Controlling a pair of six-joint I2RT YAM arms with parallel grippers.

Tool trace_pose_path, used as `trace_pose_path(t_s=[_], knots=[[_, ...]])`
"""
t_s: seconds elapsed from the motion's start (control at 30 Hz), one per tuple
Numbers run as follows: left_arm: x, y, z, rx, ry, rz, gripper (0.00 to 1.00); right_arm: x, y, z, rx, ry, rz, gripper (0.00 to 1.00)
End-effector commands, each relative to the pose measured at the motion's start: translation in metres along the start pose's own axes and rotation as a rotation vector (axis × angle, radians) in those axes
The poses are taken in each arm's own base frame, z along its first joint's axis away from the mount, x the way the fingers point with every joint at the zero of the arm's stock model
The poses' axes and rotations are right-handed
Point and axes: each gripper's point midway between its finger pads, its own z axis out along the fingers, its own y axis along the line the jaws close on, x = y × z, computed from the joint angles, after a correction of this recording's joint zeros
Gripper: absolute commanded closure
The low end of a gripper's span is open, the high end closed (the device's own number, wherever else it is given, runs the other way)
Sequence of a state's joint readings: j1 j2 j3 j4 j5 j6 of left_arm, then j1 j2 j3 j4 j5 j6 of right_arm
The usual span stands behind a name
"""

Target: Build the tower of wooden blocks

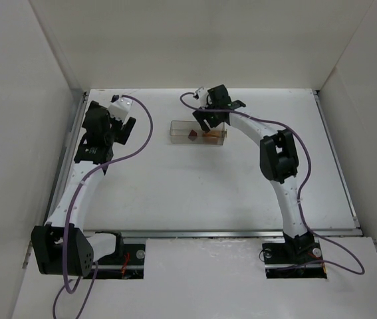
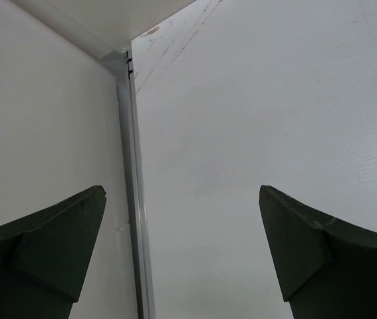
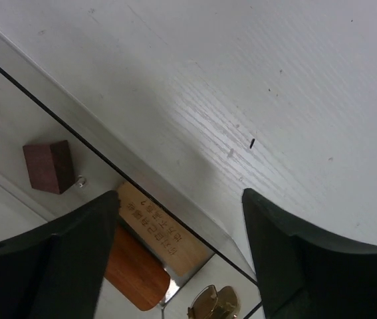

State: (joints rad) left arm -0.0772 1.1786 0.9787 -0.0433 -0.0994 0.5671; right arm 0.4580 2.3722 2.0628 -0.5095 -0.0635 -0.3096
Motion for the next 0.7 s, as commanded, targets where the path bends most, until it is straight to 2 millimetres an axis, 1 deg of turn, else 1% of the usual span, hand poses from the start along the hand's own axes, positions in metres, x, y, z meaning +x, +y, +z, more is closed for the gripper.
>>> trace_pose_path(t_s=[0.0, 0.03, 0.07, 0.1, 0.13, 0.17, 0.2, 0.27, 0.3, 0.33, 0.37, 0.4, 0.43, 0.47, 0.5, 0.53, 0.57, 0.6, 0.63, 0.67], knots=[[-0.028, 0.013, -0.005, -0.023, -0.077, -0.023, 0.0, -0.012, -0.006, -0.01, 0.018, -0.036, 0.02, 0.26], [-0.026, 0.012, -0.005, -0.019, -0.068, -0.012, 0.0, -0.005, -0.004, -0.009, 0.011, -0.013, 0.021, 0.37], [-0.03, 0.014, -0.006, -0.024, -0.076, -0.013, 0.0, -0.005, -0.004, -0.009, 0.011, -0.013, 0.021, 0.37], [-0.03, 0.014, -0.006, -0.024, -0.076, -0.013, 0.0, 0.0, -0.005, -0.007, 0.019, 0.001, 0.022, 0.53], [-0.03, 0.014, -0.006, -0.024, -0.076, -0.013, 0.0, 0.001, -0.004, -0.01, 0.019, 0.001, 0.022, 0.6], [-0.03, 0.014, -0.006, -0.024, -0.076, -0.013, 0.0, 0.006, -0.008, -0.009, 0.044, 0.017, 0.022, 0.65], [-0.03, 0.014, -0.006, -0.024, -0.076, -0.013, 0.0, 0.01, -0.009, -0.011, 0.053, 0.03, 0.023, 0.72], [-0.026, 0.012, -0.005, -0.019, -0.068, -0.012, 0.0, 0.01, -0.012, -0.016, 0.072, 0.032, 0.022, 0.79], [-0.028, 0.014, -0.008, -0.024, -0.076, -0.013, 0.0, 0.011, -0.014, -0.019, 0.087, 0.036, 0.022, 0.85], [-0.025, 0.011, -0.007, -0.019, -0.068, -0.012, 0.0, 0.016, -0.015, -0.018, 0.094, 0.048, 0.022, 0.91], [-0.024, 0.011, -0.007, -0.019, -0.068, -0.012, 0.0, 0.012, -0.018, -0.023, 0.113, 0.04, 0.031, 0.97], [-0.023, 0.011, -0.009, -0.02, -0.07, -0.012, 0.0, 0.008, -0.019, -0.028, 0.141, 0.034, 0.025, 1.0], [-0.023, 0.011, -0.009, -0.02, -0.07, -0.012, 0.0, 0.012, -0.021, -0.031, 0.156, 0.044, 0.024, 1.0], [-0.026, 0.013, -0.012, -0.025, -0.079, -0.014, 0.0, 0.005, -0.026, -0.039, 0.18, 0.026, 0.025, 1.0], [-0.022, 0.011, -0.011, -0.021, -0.071, -0.013, 0.0, 0.004, -0.027, -0.045, 0.212, 0.031, 0.018, 1.0], [-0.025, 0.013, -0.015, -0.026, -0.082, -0.014, 0.0, 0.0, -0.028, -0.049, 0.241, 0.024, 0.013, 1.0], [-0.022, 0.011, -0.014, -0.026, -0.08, -0.014, 0.0, 0.003, -0.034, -0.054, 0.284, 0.028, 0.014, 1.0], [-0.024, 0.013, -0.016, -0.03, -0.088, -0.015, 0.0, -0.005, -0.037, -0.067, 0.332, 0.011, 0.009, 1.0], [-0.022, 0.012, -0.018, -0.029, -0.087, -0.015, 0.0, -0.001, -0.058, -0.081, 0.47, 0.033, 0.017, 1.0], [-0.024, 0.013, -0.017, -0.034, -0.096, -0.016, 0.0, 0.0, -0.056, -0.085, 0.537, 0.033, 0.007, 1.0]])
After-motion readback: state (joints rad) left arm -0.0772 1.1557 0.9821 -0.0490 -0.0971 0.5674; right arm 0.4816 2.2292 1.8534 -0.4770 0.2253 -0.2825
